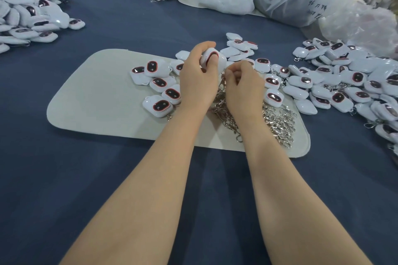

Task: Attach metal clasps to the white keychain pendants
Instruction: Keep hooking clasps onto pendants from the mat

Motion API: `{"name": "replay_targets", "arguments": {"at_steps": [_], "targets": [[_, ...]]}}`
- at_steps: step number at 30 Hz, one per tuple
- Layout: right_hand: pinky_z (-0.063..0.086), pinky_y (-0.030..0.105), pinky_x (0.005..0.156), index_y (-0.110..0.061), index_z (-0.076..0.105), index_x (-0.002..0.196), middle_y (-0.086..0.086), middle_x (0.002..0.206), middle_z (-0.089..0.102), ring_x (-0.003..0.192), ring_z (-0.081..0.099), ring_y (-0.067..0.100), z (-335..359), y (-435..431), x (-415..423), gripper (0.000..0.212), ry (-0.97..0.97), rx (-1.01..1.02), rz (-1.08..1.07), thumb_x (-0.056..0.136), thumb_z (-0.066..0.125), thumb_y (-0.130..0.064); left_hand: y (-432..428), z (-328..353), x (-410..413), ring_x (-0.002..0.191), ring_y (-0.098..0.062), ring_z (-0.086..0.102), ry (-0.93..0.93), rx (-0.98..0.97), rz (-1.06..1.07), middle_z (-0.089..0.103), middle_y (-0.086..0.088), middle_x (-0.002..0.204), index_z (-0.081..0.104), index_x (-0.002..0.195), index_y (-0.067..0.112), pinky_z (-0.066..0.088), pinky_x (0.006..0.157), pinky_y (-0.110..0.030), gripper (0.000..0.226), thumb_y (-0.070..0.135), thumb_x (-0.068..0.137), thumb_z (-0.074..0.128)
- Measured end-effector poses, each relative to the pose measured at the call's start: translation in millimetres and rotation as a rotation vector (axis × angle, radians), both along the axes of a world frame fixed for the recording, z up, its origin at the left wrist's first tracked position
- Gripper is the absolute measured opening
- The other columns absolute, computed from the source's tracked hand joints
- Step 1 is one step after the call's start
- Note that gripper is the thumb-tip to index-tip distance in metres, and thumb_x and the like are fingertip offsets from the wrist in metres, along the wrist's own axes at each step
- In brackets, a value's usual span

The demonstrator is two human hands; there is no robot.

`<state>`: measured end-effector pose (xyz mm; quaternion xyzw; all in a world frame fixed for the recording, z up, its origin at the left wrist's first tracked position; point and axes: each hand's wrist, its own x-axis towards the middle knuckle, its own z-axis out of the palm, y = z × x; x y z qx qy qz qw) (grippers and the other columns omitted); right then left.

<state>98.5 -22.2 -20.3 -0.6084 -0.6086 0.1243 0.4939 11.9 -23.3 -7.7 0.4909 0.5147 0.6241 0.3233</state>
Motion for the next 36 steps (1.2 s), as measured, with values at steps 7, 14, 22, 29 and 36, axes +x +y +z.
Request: {"name": "replay_targets", "arguments": {"at_steps": [7,14,22,29,36], "targets": [[0.033,0.017,0.064,-0.023,0.061,0.091,-0.008,0.075,0.058,0.067,0.047,0.002,10,1,3,0.011,0.005,-0.119,0.153,0.094,0.052,-0.029,0,1,-3,0.104,-0.003,0.054,0.08,-0.069,0.004,0.061,0.008,0.124,0.061,0.123,0.022,0.04,0.084,-0.01,0.03,0.021,0.096,0.046],[0.053,0.019,0.062,0.006,0.049,0.112,0.011,0.086,0.064,0.067,0.062,0.014,20,8,19,0.021,1.155,0.017,-0.076,0.095,0.05,-0.006,-2,1,-9,0.108,-0.019,0.052,0.339,0.041,0.226,0.053,-0.004,0.125,0.06,0.118,0.014,0.038,0.095,-0.029,0.028,0.013,0.092,0.049],[0.016,0.039,0.113,-0.005,0.037,0.138,0.016,0.15,0.024,0.139,0.021,0.032,16,3,40,0.045,-0.174,-0.381,-0.437,0.093,0.041,-0.011,-2,-2,-7,0.113,-0.021,0.048,0.375,-0.005,0.211,0.052,-0.004,0.124,0.062,0.111,0.012,0.037,0.095,-0.029,0.024,0.011,0.091,0.049],[0.033,0.037,0.102,-0.01,0.044,0.134,0.015,0.144,0.03,0.126,0.037,0.036,6,-1,31,0.047,-0.317,-0.446,-0.278,0.088,0.049,-0.005,-2,-4,-2,0.113,-0.02,0.048,0.373,0.009,0.14,0.052,-0.004,0.122,0.062,0.107,0.012,0.03,0.086,-0.016,0.021,0.011,0.092,0.047],[0.047,0.022,0.085,-0.009,0.061,0.11,0.0,0.1,0.057,0.102,0.057,0.022,10,6,26,0.026,0.232,-0.049,-0.146,0.1,0.039,-0.017,-3,-2,1,0.093,-0.009,0.056,0.243,-0.035,0.035,0.059,0.002,0.108,0.059,0.102,0.018,0.038,0.075,-0.013,0.015,0.015,0.095,0.046]]}}
